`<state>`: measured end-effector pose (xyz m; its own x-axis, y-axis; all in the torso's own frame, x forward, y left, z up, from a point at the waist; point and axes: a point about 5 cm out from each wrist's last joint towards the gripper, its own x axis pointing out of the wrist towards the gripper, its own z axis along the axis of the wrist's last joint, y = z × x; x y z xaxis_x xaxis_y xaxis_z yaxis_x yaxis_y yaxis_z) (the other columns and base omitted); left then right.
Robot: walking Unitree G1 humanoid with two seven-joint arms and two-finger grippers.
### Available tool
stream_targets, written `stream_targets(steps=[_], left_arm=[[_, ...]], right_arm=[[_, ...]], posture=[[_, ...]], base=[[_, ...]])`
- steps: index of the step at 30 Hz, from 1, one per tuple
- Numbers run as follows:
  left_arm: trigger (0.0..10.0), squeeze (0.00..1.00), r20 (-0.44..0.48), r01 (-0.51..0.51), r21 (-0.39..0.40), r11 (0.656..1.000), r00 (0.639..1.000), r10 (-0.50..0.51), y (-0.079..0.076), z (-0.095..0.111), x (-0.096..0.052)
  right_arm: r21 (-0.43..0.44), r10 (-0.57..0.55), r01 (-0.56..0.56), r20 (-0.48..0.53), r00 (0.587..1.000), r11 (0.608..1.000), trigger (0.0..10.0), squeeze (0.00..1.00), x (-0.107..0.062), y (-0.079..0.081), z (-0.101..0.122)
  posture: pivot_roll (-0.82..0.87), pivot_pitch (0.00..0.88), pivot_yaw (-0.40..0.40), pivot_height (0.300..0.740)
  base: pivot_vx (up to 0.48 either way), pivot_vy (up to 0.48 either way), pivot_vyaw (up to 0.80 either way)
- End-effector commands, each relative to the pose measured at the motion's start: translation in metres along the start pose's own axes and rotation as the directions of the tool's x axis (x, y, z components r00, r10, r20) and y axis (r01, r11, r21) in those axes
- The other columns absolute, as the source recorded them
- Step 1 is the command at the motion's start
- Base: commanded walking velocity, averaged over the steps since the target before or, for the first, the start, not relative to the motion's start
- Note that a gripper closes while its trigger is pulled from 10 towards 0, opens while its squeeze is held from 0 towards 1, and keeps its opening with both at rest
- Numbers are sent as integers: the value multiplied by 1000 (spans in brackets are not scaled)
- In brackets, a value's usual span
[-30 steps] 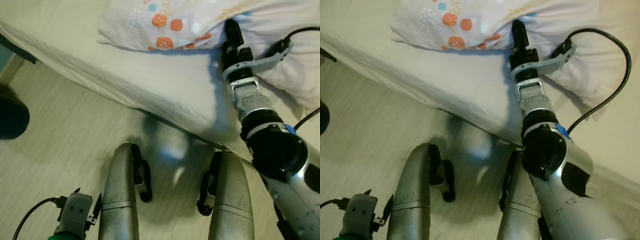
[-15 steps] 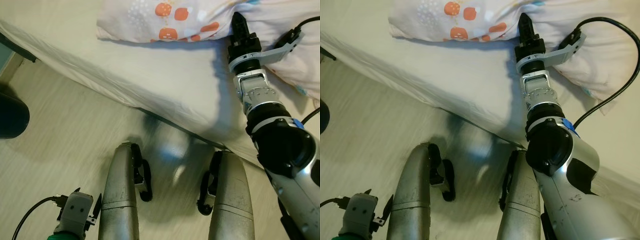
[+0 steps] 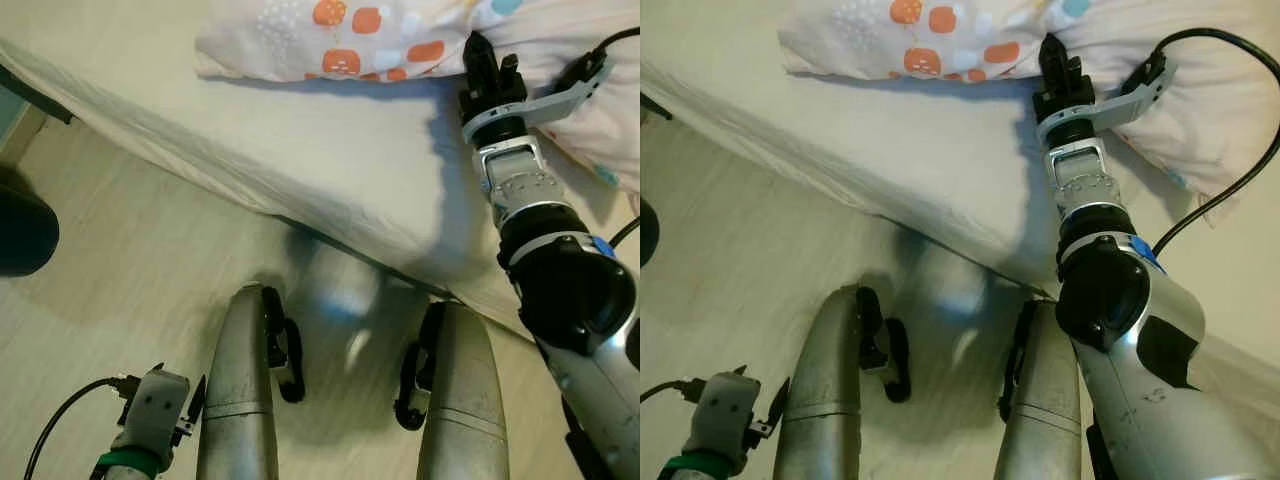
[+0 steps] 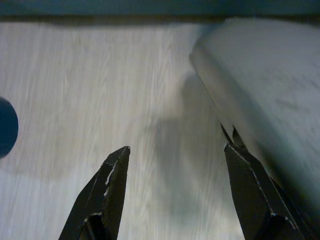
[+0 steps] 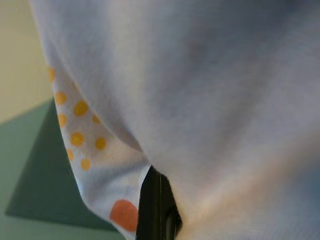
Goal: Clean up the room
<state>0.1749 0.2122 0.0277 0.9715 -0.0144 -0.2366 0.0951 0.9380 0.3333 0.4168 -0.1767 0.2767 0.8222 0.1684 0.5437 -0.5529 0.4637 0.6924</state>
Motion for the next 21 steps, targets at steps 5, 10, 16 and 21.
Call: stream_targets(steps=[5,10,16,21], left_arm=[[10000,0,-42,-40,-39,998,998,38,2,-8,24],[10000,0,-5,-91,-51,995,996,91,13,3,49],[10000,0,3,-119,-57,991,993,119,20,7,62],[10000,0,32,-200,-90,976,979,203,43,24,94]], right_arm=[[-150,118,-152,-214,970,977,0,0,5,17,-32],[-180,196,-253,-282,939,951,0,0,4,24,-42],[-181,244,-305,-297,923,935,0,0,5,28,-43],[-263,283,-435,-461,841,861,0,0,-3,37,-69]], posture=[[122,365,89,586],[94,311,77,586],[66,258,70,586],[-6,122,45,586]], base=[[0,0,0],[0,0,0],[0,0,0],[0,0,0]])
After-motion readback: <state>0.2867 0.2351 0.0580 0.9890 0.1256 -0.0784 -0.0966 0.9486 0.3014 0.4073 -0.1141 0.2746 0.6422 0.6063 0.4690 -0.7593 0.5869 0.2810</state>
